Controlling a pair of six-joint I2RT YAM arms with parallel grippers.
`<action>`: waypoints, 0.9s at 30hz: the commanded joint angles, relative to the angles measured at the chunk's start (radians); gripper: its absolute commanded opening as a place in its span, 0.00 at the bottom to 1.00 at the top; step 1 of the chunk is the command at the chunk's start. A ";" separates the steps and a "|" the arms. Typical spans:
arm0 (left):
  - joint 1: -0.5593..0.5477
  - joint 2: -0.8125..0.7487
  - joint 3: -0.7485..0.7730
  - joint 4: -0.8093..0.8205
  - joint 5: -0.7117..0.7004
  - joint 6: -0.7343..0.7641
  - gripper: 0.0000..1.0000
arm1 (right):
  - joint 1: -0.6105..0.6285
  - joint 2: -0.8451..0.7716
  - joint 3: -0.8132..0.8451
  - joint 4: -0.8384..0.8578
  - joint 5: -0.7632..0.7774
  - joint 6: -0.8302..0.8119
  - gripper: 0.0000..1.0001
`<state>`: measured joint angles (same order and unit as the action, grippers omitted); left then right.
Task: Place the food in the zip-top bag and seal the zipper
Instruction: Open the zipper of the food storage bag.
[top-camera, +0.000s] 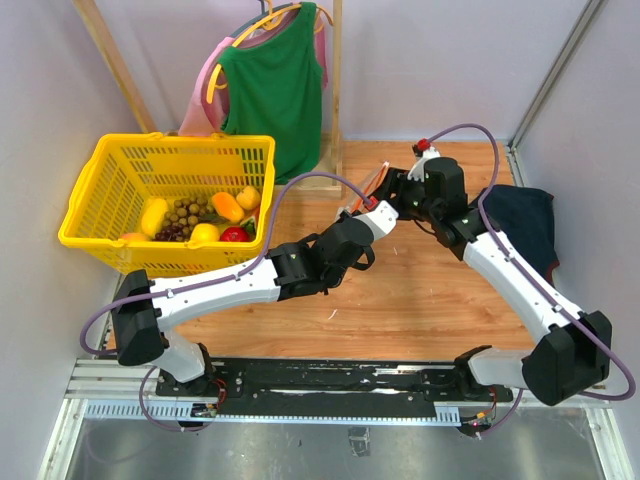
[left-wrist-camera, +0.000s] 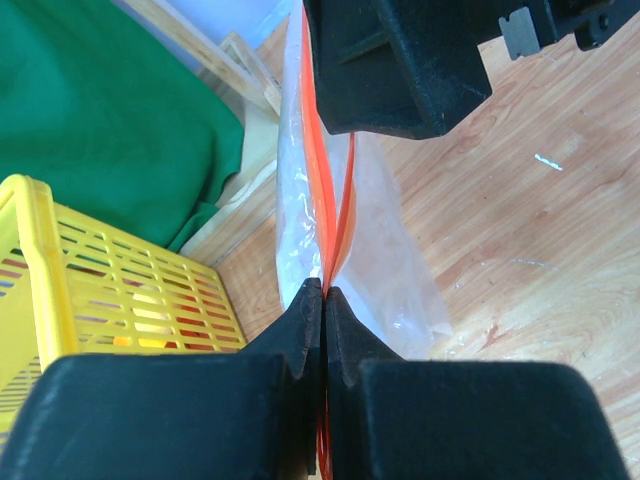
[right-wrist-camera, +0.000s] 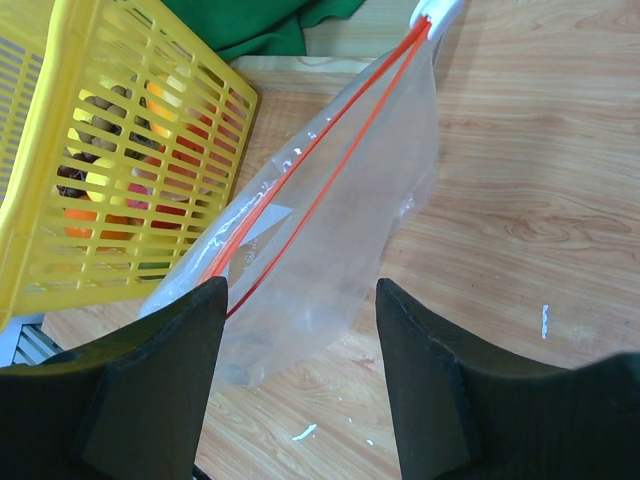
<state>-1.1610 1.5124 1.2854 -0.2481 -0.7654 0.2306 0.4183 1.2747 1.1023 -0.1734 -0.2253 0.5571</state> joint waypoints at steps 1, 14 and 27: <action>-0.011 0.001 0.031 0.016 -0.012 -0.010 0.01 | -0.021 0.014 -0.019 -0.020 -0.007 0.002 0.61; -0.017 0.012 0.031 0.017 0.000 -0.014 0.00 | -0.023 0.046 -0.048 0.069 -0.115 0.071 0.57; -0.025 0.011 0.033 -0.009 0.022 -0.081 0.16 | -0.023 0.016 -0.058 0.097 -0.123 0.061 0.01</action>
<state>-1.1702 1.5177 1.2854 -0.2512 -0.7521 0.1974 0.4072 1.3201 1.0569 -0.1001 -0.3428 0.6292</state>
